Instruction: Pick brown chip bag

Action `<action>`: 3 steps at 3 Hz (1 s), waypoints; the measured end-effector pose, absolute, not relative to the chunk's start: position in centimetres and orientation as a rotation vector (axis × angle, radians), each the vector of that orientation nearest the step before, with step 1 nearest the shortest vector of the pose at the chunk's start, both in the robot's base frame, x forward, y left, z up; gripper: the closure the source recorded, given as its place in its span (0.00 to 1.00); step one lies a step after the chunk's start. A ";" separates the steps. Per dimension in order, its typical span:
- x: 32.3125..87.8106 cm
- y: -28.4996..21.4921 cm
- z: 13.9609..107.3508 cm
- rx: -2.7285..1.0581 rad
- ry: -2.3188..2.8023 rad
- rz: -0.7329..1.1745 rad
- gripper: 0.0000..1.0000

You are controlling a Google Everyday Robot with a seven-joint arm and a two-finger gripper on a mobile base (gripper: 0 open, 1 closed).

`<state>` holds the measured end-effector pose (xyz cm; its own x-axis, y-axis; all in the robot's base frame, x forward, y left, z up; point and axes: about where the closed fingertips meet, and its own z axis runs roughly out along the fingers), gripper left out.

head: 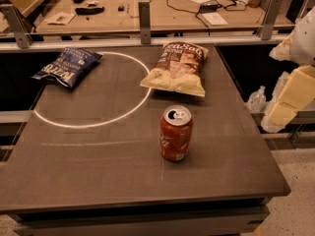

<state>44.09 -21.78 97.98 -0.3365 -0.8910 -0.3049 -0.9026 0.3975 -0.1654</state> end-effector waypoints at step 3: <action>44.1 -22.3 97.8 -0.960 2.428 0.516 0.00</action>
Offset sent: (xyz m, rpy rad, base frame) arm 0.0056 -0.0131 -0.0021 0.4999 0.2532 -0.4683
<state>44.15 -22.31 97.84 -0.6412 -0.5312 -0.5538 -0.7105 0.6835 0.1671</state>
